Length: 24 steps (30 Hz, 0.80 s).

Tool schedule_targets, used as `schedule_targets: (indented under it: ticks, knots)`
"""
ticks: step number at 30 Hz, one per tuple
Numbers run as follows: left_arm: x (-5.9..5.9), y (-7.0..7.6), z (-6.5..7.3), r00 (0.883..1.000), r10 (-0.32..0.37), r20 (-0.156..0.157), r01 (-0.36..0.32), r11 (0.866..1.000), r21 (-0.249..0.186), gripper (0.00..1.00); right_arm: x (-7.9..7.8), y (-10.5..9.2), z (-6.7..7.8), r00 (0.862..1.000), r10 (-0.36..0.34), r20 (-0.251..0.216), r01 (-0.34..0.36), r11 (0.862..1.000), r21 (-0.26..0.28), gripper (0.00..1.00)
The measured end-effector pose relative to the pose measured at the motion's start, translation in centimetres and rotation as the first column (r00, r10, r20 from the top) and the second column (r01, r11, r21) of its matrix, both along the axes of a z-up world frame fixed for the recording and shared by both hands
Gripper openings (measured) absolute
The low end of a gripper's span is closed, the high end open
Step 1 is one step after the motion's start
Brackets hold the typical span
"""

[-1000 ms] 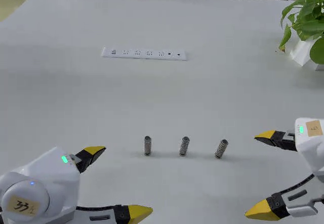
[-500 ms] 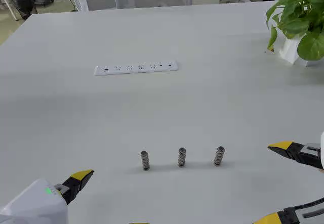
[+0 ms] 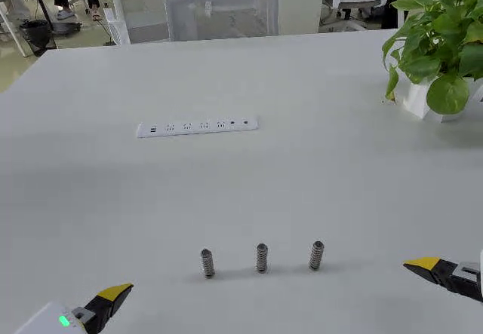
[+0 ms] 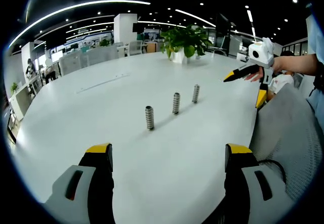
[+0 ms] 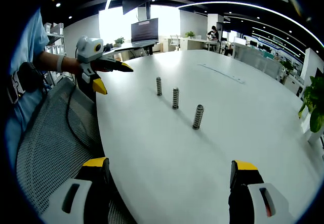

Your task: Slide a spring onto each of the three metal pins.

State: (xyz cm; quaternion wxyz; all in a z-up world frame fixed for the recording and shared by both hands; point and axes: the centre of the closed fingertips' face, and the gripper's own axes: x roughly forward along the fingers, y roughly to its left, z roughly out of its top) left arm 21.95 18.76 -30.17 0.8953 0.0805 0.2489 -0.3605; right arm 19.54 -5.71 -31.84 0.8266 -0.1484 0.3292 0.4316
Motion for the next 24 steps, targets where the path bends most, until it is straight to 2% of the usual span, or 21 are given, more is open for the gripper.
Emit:
schedule_targets:
  ticks: [13, 16, 20, 24]
  knots:
    - [0.16, 0.45, -0.30, 1.000, 0.006, -0.008, -0.006, 1.000, -0.005, 0.91, 0.04, -0.31, 0.33, 0.999, -0.039, 0.005, 0.039, 0.999, 0.008, 0.99]
    - [0.29, 0.35, -0.28, 1.000, 0.001, -0.008, -0.001, 1.000, -0.006, 0.91, 0.06, -0.30, 0.10, 0.999, -0.038, 0.003, 0.038, 0.999, -0.003, 0.99]
    - [0.63, 0.06, 0.06, 1.000, 0.002, 0.000, -0.002, 1.000, -0.018, 0.91, 0.14, -0.08, 0.26, 0.999, -0.043, 0.006, 0.043, 0.999, 0.009, 0.99]
    - [0.64, -0.26, -0.08, 1.000, 0.002, -0.006, -0.002, 1.000, -0.026, 0.90, 0.02, -0.01, 0.07, 0.999, -0.041, 0.000, 0.041, 0.999, 0.007, 0.99]
